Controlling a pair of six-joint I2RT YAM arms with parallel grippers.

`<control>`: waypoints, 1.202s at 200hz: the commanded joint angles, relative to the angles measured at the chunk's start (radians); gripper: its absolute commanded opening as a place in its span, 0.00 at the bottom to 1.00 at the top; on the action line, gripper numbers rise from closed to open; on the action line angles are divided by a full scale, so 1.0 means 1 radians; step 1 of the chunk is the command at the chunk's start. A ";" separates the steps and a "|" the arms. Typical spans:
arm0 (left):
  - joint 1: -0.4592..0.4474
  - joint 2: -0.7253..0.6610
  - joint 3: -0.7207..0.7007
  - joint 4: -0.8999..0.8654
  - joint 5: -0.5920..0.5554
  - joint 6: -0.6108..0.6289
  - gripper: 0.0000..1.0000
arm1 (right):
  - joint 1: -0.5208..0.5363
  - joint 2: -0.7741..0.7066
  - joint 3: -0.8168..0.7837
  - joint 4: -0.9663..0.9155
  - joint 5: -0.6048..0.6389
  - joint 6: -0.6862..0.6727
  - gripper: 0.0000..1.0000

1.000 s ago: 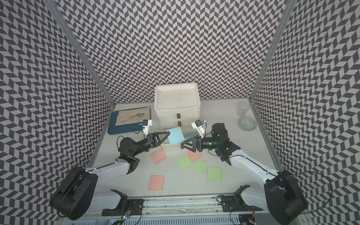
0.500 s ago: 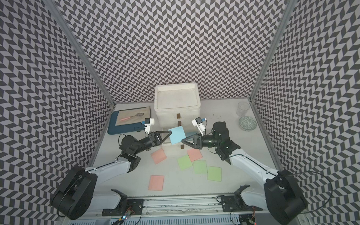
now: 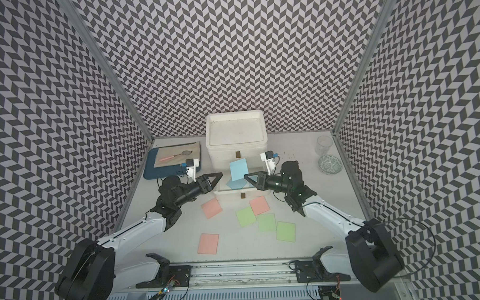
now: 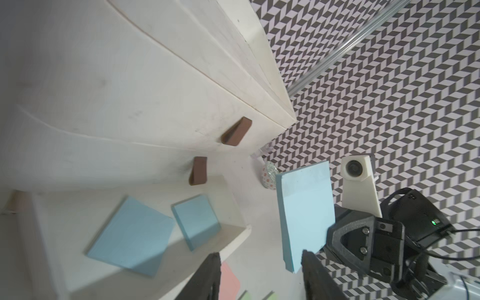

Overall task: Please put the sticky notes in the drawer by color
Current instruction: Place the sticky notes in the drawer.

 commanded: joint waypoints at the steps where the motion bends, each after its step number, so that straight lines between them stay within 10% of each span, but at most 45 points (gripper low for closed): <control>1: 0.002 -0.041 -0.035 -0.113 -0.133 0.159 0.54 | 0.057 0.051 0.025 0.105 0.162 0.024 0.08; 166: 0.001 -0.108 -0.086 -0.129 -0.191 0.253 0.54 | 0.193 0.404 0.105 0.159 0.346 0.002 0.12; 240: 0.001 -0.097 -0.094 -0.128 -0.204 0.263 0.54 | 0.178 0.289 0.116 -0.029 0.462 -0.144 0.56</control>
